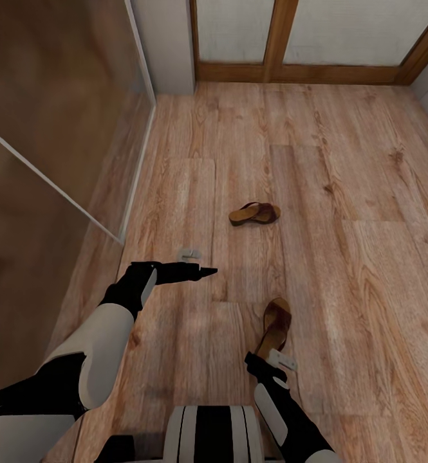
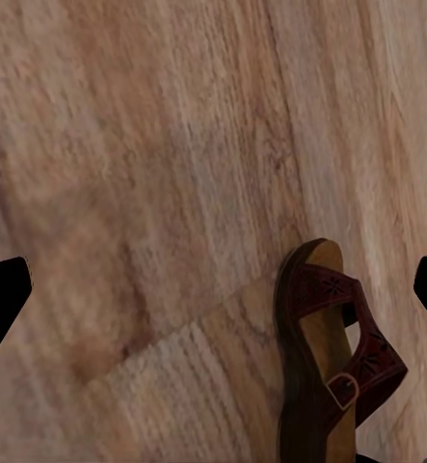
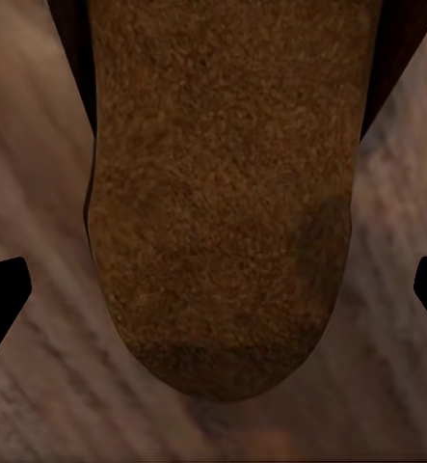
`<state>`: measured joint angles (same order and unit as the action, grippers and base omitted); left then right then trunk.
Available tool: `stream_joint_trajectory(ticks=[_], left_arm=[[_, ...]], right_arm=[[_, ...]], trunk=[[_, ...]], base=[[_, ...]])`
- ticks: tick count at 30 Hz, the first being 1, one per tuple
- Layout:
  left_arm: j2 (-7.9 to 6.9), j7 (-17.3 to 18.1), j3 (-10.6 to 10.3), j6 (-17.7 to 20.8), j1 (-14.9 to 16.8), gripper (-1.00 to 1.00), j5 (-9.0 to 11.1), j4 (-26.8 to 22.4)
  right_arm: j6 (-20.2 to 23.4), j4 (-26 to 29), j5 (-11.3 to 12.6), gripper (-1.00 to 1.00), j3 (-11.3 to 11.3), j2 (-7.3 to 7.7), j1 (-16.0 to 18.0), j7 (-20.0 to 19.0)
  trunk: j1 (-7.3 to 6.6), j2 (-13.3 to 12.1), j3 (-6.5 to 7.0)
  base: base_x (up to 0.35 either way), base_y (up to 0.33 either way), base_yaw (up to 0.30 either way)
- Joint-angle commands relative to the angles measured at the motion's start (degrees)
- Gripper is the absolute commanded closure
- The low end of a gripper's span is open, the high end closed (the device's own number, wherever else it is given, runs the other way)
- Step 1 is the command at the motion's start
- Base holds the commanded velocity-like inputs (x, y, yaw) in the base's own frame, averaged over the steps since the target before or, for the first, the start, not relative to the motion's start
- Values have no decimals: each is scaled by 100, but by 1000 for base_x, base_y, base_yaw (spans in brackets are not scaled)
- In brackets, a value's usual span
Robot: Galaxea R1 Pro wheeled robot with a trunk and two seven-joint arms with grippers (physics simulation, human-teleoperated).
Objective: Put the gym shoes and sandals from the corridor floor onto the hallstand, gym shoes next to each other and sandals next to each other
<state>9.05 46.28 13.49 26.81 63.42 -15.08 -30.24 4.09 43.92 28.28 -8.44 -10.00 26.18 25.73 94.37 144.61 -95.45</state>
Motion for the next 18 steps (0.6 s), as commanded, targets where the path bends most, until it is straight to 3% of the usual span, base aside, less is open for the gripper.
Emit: stream_joint_trajectory(ticks=[1, 4, 18], left_arm=[[5, 39, 48, 50, 8, -100, -39, -8], [3, 39, 48, 53, 10, -100, -39, -8], [-8, 39, 48, 53, 3, -100, -39, -8]], right_arm=[[31, 11, 11, -100, -6, 0, 1, 39], [31, 8, 11, -100, -3, 0, 1, 42], [22, 11, 19, -100, -3, 0, 1, 54]], trunk=[[1, 3, -28], [9, 7, -105], [9, 7, -146]], base=[[0, 0, 0], [0, 0, 0], [0, 0, 0]])
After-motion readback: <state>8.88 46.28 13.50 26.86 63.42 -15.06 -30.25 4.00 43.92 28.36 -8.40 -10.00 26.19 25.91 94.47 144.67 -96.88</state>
